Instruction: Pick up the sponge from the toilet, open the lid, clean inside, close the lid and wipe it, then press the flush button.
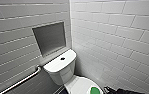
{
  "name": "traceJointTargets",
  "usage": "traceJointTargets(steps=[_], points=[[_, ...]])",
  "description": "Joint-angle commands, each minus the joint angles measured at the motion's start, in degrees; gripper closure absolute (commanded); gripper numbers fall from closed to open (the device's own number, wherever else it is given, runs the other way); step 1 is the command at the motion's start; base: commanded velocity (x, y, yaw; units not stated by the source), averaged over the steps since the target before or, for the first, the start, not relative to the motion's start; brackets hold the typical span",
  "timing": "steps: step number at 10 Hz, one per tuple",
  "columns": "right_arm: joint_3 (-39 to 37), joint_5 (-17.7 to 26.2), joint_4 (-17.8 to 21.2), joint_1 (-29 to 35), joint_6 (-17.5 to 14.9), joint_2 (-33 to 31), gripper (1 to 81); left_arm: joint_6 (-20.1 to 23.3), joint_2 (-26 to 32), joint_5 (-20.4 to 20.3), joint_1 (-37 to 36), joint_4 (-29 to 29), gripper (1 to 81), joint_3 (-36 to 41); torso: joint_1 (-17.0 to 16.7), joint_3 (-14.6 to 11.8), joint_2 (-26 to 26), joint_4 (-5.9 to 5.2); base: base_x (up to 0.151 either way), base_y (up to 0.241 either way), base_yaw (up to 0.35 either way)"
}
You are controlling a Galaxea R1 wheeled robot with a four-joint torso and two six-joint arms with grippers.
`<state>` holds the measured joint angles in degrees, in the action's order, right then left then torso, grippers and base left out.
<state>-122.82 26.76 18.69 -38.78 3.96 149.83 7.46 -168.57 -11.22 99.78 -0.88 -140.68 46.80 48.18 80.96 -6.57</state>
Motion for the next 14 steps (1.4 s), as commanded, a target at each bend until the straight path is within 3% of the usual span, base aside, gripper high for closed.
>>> traceJointTargets(steps=[1,2,4,5,8,10,11,14], points=[[-0.4,3.5,2.1,8.8,0.8,-1.1,1.0,0.3,-0.1,4.3,1.2,-0.4,1.0,0.4,3.7,3.9,5.7,0.0,0.0,0.0,0.0],[-0.4,3.5,2.1,9.2,0.9,-1.1,1.0,0.4,-0.2,4.3,1.2,-0.5,1.0,0.4,3.7,0.7,5.8,0.0,0.0,0.0,0.0],[-0.3,3.5,2.1,9.9,0.9,-1.2,1.0,0.3,-0.2,4.4,1.2,-0.5,1.0,0.4,5.0,1.4,7.7,0.0,0.0,0.0,0.0],[-0.1,3.5,2.2,10.0,0.9,-1.1,1.0,0.3,-0.2,4.4,1.2,-0.4,1.0,0.4,2.5,1.5,4.0,0.0,0.0,0.0,0.0],[-0.6,3.1,1.8,9.2,2.5,1.0,1.0,0.3,-0.3,4.4,1.1,-0.5,1.0,0.4,4.2,1.5,6.6,0.0,0.0,0.0,0.0],[-2.1,2.4,2.0,8.5,2.7,2.9,1.0,0.3,-0.3,4.4,1.2,-0.4,1.0,0.3,4.2,6.3,6.6,0.0,0.0,0.0,0.0],[-2.9,2.4,2.0,8.6,2.8,3.5,1.0,0.3,-0.3,4.4,1.2,-0.5,1.0,0.4,4.2,2.2,6.6,0.0,0.0,0.0,0.0],[-4.5,3.4,1.9,9.6,5.7,3.7,1.0,0.3,-0.3,4.4,1.1,-0.4,1.0,0.3,4.2,4.7,6.6,0.0,0.0,0.0,0.0]])
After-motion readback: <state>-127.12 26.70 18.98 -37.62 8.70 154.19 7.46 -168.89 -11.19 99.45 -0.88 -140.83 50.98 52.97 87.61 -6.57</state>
